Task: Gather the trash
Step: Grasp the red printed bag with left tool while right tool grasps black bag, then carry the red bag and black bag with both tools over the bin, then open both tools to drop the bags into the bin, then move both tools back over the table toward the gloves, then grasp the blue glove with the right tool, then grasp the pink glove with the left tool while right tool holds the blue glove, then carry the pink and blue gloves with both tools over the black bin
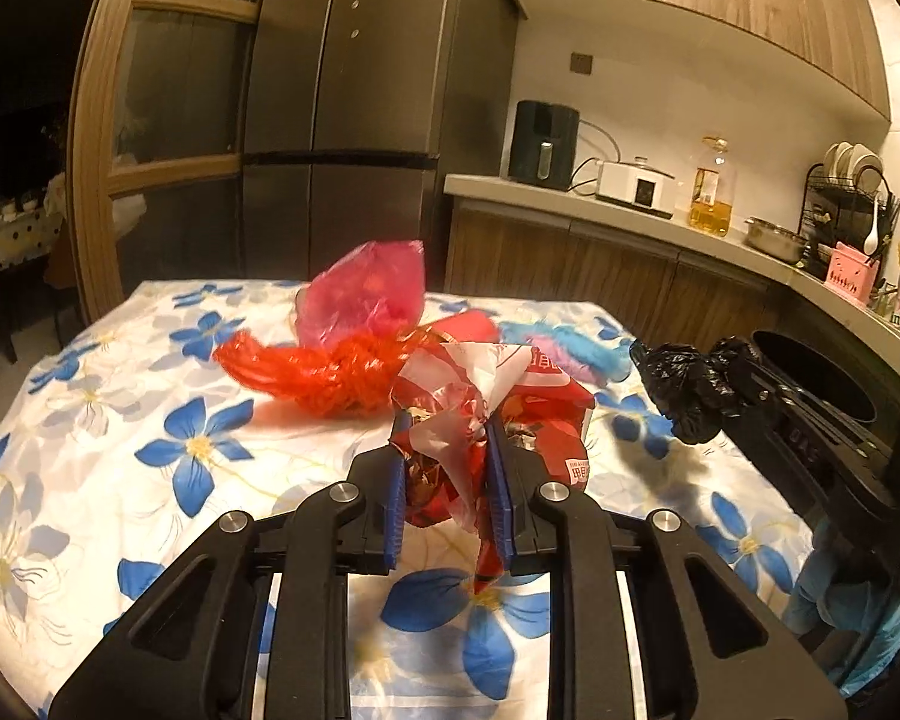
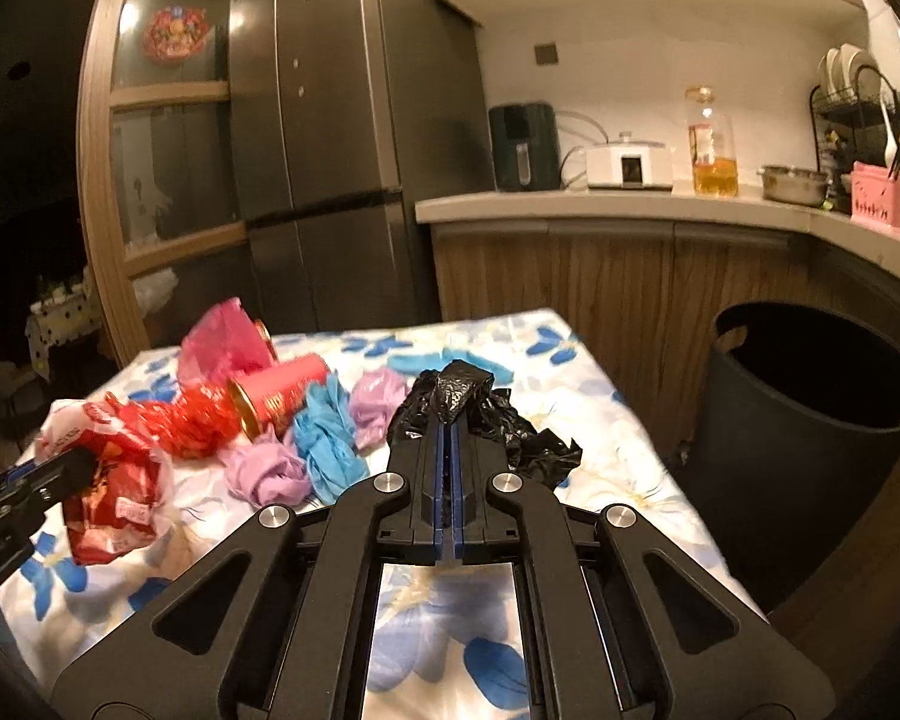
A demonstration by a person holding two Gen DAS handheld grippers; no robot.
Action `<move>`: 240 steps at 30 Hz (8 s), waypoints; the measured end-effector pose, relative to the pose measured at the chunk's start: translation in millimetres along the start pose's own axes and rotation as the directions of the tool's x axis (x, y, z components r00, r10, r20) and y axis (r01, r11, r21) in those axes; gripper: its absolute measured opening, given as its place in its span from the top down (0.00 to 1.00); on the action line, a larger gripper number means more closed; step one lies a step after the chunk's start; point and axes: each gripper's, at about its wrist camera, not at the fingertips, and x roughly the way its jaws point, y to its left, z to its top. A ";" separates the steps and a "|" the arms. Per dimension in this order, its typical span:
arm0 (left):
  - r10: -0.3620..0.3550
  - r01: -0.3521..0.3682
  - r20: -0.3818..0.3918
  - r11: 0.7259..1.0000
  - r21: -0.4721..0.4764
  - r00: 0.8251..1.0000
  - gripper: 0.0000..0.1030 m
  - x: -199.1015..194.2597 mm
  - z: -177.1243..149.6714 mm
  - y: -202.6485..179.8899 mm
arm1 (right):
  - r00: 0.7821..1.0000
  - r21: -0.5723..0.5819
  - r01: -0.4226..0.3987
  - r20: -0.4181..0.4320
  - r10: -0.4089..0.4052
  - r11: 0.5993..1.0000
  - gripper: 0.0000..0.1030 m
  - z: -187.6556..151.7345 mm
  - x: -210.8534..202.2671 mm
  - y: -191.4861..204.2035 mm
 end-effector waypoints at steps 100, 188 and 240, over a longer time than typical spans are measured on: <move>-0.353 0.357 -0.057 0.912 0.202 0.934 0.08 113.3 36.9 -269.0 | 0.925 0.227 0.346 0.080 -0.371 0.910 0.33 30.7 -57.6 -201.1; 0.132 -0.132 -0.013 0.990 -0.039 0.991 0.06 57.6 0.2 3.1 | 0.991 0.056 -0.055 -0.119 0.061 0.997 0.96 -12.2 49.4 22.8; -0.067 0.066 -0.055 0.998 -0.020 0.996 0.92 48.0 9.3 -69.8 | 0.998 0.124 0.041 0.045 -0.047 0.991 0.97 2.1 -57.8 -43.3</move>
